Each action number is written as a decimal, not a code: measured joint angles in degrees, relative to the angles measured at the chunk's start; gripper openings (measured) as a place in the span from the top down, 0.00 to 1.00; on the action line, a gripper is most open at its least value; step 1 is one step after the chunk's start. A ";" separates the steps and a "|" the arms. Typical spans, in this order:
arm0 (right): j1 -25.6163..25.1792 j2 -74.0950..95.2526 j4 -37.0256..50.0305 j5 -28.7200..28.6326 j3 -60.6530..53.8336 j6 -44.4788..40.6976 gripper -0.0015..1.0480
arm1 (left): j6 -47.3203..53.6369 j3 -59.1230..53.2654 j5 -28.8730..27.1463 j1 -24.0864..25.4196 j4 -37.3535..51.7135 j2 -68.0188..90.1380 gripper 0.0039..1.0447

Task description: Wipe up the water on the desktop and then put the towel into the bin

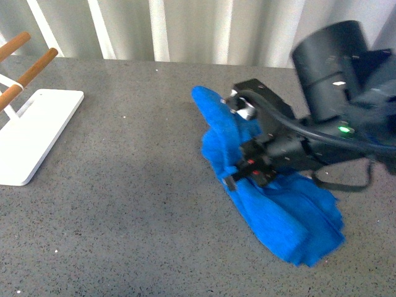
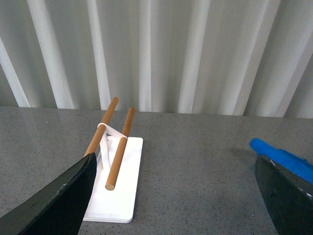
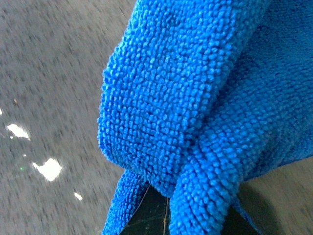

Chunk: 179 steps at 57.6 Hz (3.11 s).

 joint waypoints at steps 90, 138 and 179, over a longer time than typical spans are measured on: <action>-47.54 -8.98 -31.06 -0.98 31.34 -10.25 0.95 | 0.00 0.00 0.00 0.00 0.00 0.00 0.06; -51.28 2.54 -35.08 6.10 29.33 -9.03 0.23 | 0.00 0.00 -0.02 0.00 0.00 0.00 0.06; -32.15 -37.75 -16.79 -4.76 7.91 -11.26 0.07 | 0.00 0.00 0.00 0.00 0.00 0.00 0.06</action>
